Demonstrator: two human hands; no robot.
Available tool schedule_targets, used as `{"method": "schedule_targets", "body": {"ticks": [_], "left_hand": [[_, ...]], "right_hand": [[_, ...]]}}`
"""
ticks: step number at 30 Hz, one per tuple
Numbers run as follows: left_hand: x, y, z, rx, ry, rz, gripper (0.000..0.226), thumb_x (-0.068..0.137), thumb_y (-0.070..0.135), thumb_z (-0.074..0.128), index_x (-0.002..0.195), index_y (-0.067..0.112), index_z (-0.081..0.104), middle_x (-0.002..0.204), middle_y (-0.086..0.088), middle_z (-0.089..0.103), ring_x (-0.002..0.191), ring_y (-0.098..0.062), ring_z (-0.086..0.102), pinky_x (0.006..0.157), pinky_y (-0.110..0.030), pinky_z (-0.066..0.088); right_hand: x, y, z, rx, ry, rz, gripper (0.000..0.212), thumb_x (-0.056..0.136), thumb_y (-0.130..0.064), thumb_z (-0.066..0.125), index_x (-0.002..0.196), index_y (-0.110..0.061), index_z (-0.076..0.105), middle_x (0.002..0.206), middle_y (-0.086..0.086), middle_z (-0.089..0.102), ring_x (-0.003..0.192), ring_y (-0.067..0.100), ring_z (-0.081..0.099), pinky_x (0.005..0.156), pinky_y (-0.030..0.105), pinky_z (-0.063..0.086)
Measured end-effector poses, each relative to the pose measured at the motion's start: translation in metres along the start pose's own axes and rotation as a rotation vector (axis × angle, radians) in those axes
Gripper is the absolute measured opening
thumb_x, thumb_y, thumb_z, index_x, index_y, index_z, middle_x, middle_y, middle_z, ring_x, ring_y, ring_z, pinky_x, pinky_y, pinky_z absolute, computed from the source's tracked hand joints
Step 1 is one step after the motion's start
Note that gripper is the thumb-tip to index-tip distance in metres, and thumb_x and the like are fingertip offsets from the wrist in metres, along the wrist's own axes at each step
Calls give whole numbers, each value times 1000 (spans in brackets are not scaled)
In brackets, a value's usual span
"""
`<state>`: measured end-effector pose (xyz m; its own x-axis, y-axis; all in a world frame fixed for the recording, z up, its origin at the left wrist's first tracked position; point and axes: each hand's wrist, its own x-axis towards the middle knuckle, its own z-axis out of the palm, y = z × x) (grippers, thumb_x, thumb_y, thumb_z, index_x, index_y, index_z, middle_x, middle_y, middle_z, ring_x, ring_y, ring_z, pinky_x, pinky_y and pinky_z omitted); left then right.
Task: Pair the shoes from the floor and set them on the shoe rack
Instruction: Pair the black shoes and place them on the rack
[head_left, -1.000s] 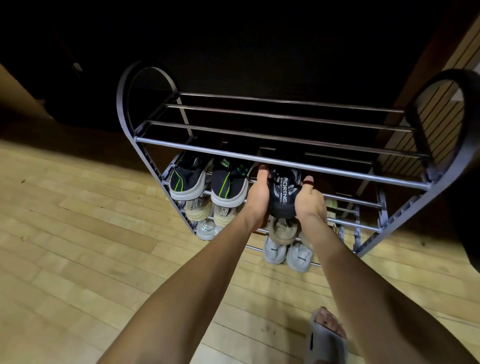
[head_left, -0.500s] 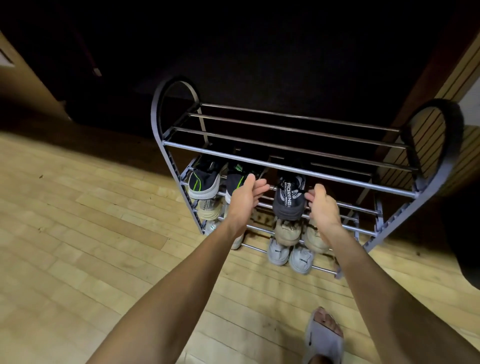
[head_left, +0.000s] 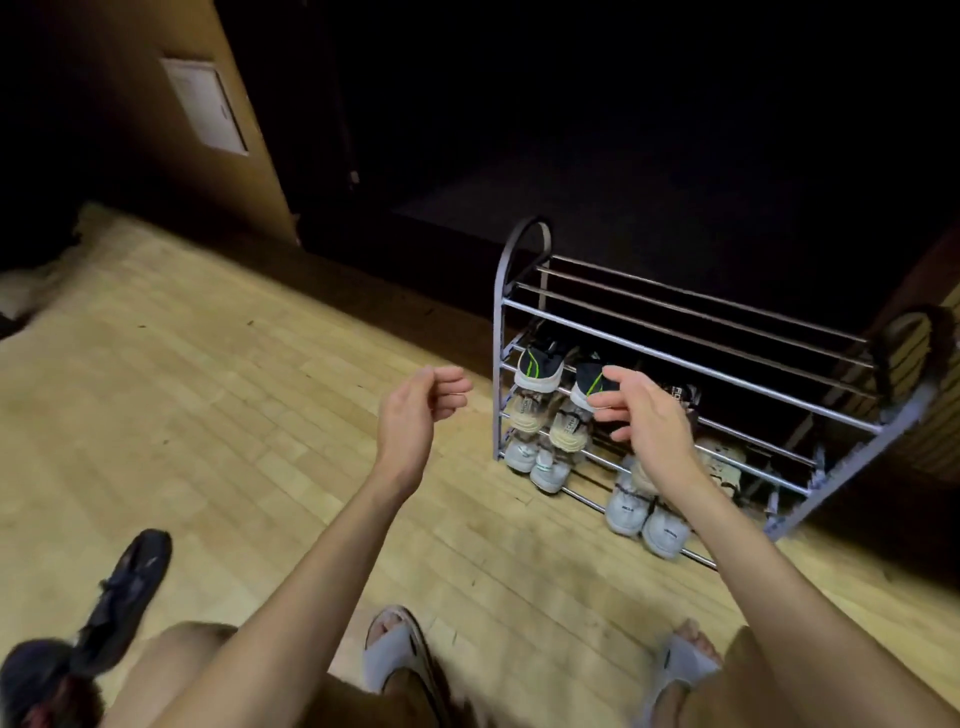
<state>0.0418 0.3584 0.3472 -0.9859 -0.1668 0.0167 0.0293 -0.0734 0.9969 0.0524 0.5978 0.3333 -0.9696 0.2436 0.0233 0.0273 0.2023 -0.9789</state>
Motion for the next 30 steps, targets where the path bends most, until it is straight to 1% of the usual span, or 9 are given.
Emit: {"method": "schedule_targets", "body": {"ticks": [4, 7, 9, 10, 12, 15, 21, 27, 30], "left_hand": [[-32, 32, -72, 8, 88, 42, 36, 100, 13, 35, 88, 11, 70, 80, -3, 74, 68, -11, 63, 69, -26, 50], [-61, 45, -118, 18, 150, 63, 35, 99, 13, 37, 85, 13, 69, 75, 0, 74, 63, -10, 60, 67, -26, 49], [-80, 51, -146, 16, 205, 89, 35, 100, 14, 37, 85, 13, 69, 73, 1, 72, 56, -9, 55, 62, -23, 47], [-89, 52, -160, 11, 238, 107, 36, 101, 14, 37, 85, 13, 69, 72, 0, 71, 53, -9, 52, 59, -22, 45], [-108, 55, -185, 6, 301, 136, 36, 101, 14, 37, 85, 11, 68, 68, -1, 67, 50, -10, 46, 55, -20, 41], [-134, 60, -218, 6, 362, 130, 35, 99, 14, 37, 78, 10, 64, 61, -2, 61, 48, -10, 43, 54, -22, 38], [-162, 77, -279, -83, 478, 114, 33, 97, 14, 39, 69, 13, 56, 56, 1, 59, 48, -11, 42, 55, -26, 37], [-170, 60, -340, -101, 615, 53, 29, 95, 16, 41, 71, 11, 57, 58, -1, 60, 47, -12, 43, 51, -26, 36], [-167, 37, -367, -182, 704, -16, 28, 94, 15, 42, 71, 10, 57, 58, -2, 60, 46, -12, 43, 54, -29, 37]], "right_hand": [[-38, -40, 35, -33, -116, -45, 32, 103, -21, 36, 114, -20, 66, 91, 1, 74, 80, 12, 62, 69, 27, 48], [-63, -65, 67, -25, -130, -54, 37, 100, -24, 39, 82, -14, 68, 69, 6, 65, 70, 19, 55, 61, 30, 43], [-80, -77, 90, -87, -149, -82, 48, 99, -36, 34, 57, -18, 48, 58, 8, 45, 62, 24, 44, 61, 37, 37], [-89, -82, 103, -119, -179, -104, 50, 98, -42, 32, 53, -21, 37, 59, 10, 36, 61, 24, 37, 62, 39, 33], [-109, -94, 129, -156, -257, -151, 51, 95, -53, 27, 53, -23, 27, 59, 6, 29, 61, 23, 31, 63, 39, 28], [-134, -109, 166, -148, -342, -178, 55, 88, -63, 25, 49, -24, 27, 50, -4, 30, 58, 21, 34, 62, 37, 31], [-175, -135, 234, -59, -477, -210, 55, 104, -38, 28, 53, -20, 32, 50, -3, 34, 55, 20, 38, 60, 35, 35], [-193, -131, 308, -100, -663, -161, 53, 104, -39, 30, 59, -16, 45, 58, 0, 47, 61, 19, 47, 59, 30, 39], [-195, -120, 351, -109, -727, -124, 52, 104, -38, 31, 62, -15, 50, 59, -1, 51, 61, 18, 49, 57, 29, 39]]}}
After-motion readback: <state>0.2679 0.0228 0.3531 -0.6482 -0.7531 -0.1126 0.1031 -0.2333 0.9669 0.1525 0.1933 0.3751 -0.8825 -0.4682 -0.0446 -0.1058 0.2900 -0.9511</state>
